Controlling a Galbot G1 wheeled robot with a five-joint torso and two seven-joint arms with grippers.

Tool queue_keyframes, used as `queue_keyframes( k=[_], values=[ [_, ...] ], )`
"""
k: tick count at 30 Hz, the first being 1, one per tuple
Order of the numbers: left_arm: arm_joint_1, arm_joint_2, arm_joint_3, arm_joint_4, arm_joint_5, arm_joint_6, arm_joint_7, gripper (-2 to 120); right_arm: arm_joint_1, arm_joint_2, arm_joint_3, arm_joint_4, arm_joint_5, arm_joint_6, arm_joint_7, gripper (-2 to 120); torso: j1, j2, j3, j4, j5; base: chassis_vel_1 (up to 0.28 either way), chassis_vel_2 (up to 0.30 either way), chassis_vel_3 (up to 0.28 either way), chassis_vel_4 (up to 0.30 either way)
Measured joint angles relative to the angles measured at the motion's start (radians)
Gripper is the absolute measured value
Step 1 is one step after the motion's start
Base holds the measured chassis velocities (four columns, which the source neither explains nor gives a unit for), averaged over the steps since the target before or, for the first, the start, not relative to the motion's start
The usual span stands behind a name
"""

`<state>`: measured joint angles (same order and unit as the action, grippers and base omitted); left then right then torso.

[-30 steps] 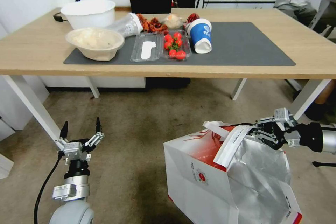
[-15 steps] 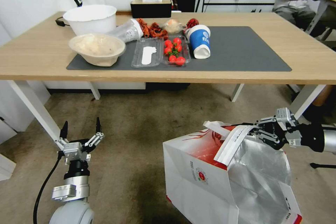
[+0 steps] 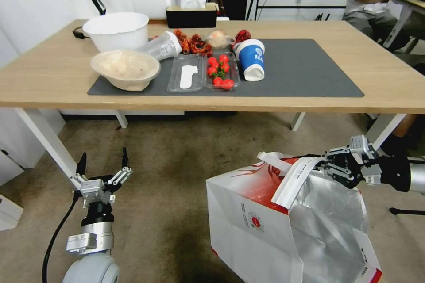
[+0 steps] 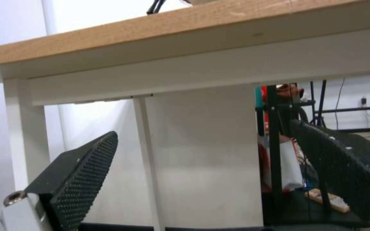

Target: Pick up the food delivery bag from the floor and place it on the table.

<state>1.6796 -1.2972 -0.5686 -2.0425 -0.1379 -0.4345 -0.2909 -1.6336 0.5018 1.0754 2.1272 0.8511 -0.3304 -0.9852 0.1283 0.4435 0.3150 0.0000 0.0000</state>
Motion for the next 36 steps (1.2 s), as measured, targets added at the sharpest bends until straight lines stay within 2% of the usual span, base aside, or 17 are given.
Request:
queue_keyframes(
  k=[36],
  values=[
    [0.004,0.003,-0.002,-0.003,0.0,0.0,-0.005,100,0.002,-0.001,0.004,0.009,0.012,0.0,0.011,0,0.054,0.145,0.091,-0.0001,0.0,0.0,0.0,0.0,0.0]
  ],
)
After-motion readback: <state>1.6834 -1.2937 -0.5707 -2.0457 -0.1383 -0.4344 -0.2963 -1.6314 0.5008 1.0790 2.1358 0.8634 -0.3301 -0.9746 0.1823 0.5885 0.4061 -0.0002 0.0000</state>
